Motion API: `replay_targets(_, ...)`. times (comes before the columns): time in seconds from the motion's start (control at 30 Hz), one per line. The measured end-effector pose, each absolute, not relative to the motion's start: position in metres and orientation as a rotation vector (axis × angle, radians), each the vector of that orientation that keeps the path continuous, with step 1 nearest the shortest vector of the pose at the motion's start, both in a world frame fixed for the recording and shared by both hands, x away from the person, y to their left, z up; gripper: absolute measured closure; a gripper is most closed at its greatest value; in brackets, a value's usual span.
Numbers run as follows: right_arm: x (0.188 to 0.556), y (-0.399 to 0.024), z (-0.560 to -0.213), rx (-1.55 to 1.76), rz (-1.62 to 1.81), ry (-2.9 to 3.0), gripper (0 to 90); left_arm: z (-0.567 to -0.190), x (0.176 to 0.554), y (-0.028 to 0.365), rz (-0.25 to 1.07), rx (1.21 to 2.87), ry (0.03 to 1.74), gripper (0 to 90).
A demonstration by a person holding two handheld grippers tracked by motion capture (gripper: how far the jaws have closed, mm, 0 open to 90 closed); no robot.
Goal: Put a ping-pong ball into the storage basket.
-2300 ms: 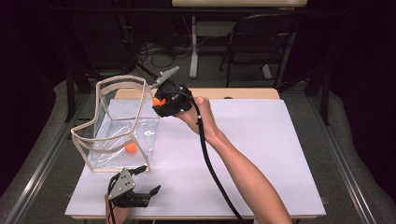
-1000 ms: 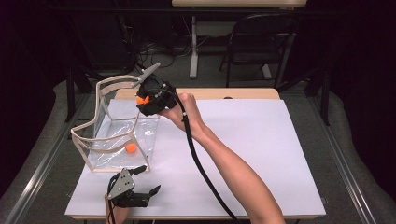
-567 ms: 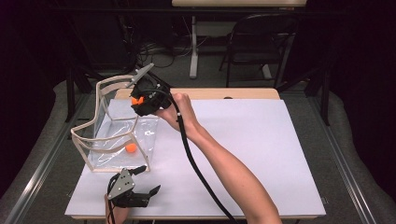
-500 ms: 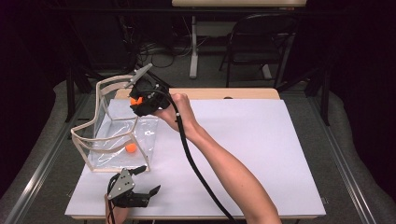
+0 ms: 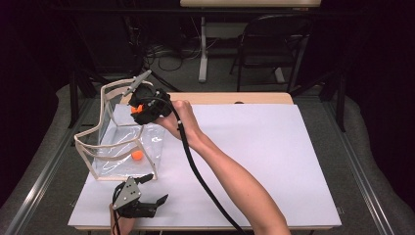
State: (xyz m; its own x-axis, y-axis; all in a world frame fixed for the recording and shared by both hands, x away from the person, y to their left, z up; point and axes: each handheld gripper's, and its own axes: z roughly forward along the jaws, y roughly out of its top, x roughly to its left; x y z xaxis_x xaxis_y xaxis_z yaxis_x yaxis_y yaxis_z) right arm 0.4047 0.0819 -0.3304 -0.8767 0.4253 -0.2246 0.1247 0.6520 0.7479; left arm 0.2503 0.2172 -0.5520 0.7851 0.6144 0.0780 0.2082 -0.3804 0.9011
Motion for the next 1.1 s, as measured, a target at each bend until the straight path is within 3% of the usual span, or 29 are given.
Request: replay_targets(1.1, 0.405, 0.113, -0.343, 0.42, 1.072, 2.563, 50.9, -0.552, 0.251, 0.217, 0.496, 1.954, 0.617, 15.7)
